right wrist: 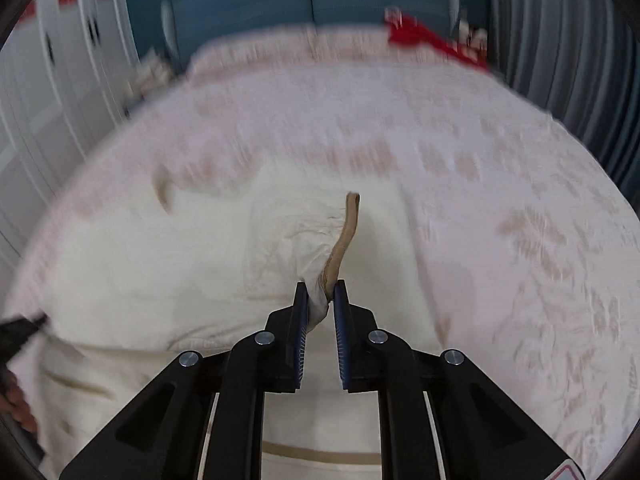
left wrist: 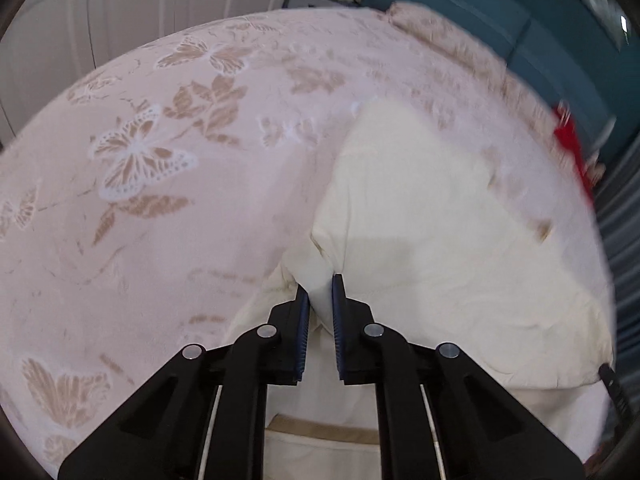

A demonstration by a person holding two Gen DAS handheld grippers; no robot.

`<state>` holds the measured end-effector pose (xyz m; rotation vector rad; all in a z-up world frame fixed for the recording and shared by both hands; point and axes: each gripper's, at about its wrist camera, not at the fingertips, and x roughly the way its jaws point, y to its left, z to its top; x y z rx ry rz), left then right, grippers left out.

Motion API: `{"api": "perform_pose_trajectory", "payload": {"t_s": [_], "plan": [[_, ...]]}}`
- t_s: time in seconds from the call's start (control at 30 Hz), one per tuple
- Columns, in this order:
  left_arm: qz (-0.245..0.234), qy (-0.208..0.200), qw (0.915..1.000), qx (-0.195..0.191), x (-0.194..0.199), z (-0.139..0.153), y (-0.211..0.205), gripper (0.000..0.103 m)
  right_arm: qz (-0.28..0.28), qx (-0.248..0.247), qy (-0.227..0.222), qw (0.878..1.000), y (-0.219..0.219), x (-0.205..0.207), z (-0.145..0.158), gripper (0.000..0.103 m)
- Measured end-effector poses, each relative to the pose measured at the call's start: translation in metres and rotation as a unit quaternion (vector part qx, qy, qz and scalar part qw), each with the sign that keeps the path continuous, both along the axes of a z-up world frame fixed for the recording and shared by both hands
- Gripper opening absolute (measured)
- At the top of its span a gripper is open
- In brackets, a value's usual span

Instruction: Fold large clothes

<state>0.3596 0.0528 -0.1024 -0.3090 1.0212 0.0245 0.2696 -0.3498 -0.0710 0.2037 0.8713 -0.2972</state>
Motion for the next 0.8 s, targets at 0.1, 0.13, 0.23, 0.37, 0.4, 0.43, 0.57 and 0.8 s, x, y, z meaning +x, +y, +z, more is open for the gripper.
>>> {"api": "perform_pose_trajectory", "payload": {"t_s": [0.1,0.13,0.23,0.37,0.4,0.43,0.57,0.8], "plan": [[-0.011,0.001,0.9988,0.049,-0.003,-0.013,-0.012,0.010,-0.009,0.022,0.046,0.999,-0.007,0.003,-0.042,0.012],[-0.016,-0.002,0.9980,0.061,-0.004,-0.013,-0.015,0.010,-0.013,0.028,0.049,0.998,-0.008,0.003,-0.051,0.012],[-0.029,-0.010,0.9949,0.096,-0.006,-0.017,-0.024,0.010,-0.018,0.027,0.051,0.998,-0.006,0.004,-0.060,0.013],[-0.032,-0.019,0.9924,0.117,-0.010,-0.022,-0.029,0.010,-0.020,0.036,0.051,0.998,-0.007,0.007,-0.058,0.016],[-0.032,-0.021,0.9918,0.122,-0.010,-0.023,-0.030,0.010,-0.025,0.040,0.052,0.998,-0.007,0.005,-0.056,0.019],[-0.032,-0.021,0.9914,0.125,-0.010,-0.023,-0.030,0.011,-0.038,0.045,0.048,0.997,-0.009,0.001,-0.046,0.023],[-0.030,-0.024,0.9916,0.123,-0.012,-0.023,-0.029,0.011,-0.054,0.018,-0.024,0.998,0.008,-0.030,0.008,0.025],[-0.031,-0.026,0.9899,0.136,-0.013,-0.024,-0.032,0.011,0.051,0.017,0.007,0.999,0.077,0.008,-0.011,0.017]]}}
